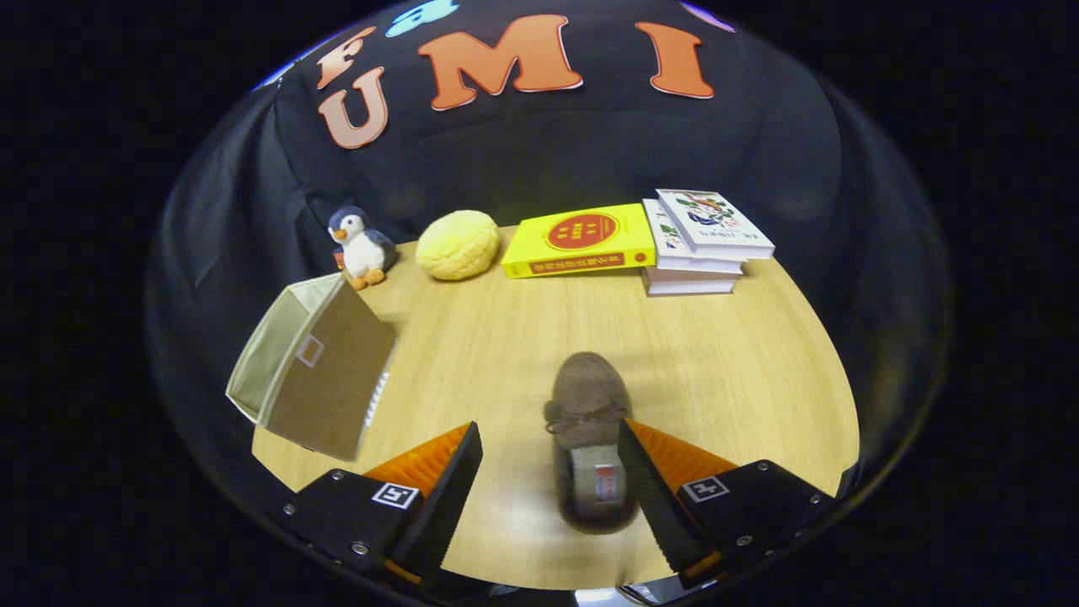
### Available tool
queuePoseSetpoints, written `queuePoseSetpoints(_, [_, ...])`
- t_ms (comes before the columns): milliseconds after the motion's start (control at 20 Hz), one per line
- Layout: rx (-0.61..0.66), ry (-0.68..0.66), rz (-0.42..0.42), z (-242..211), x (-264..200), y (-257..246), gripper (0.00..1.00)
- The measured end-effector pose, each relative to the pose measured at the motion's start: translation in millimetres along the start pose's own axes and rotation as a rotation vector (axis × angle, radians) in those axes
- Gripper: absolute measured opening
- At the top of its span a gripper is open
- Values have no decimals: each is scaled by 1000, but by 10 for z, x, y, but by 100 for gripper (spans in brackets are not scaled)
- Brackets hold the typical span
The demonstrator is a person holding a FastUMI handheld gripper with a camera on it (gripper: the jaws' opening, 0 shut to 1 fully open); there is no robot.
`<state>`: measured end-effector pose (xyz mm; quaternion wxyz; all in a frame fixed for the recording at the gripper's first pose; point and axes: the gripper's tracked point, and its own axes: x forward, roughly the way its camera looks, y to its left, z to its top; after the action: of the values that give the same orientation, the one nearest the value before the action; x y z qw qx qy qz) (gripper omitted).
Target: Open the storage box then place both shoes into the box .Put the left shoe in first, then the right shoe, with the right side of both shoes facing outward in a uniform manner.
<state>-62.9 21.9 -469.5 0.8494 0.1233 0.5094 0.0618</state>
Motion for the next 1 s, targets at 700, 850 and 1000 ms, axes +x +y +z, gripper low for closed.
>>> queuePoseSetpoints(700, [-134, 124, -60, -426, 953, -604, 55])
queuePoseSetpoints(850, [-95, 143, -57, -448, 1094, -590, 35])
queuePoseSetpoints(1000, [-33, 155, -60, -456, 1106, -579, 16])
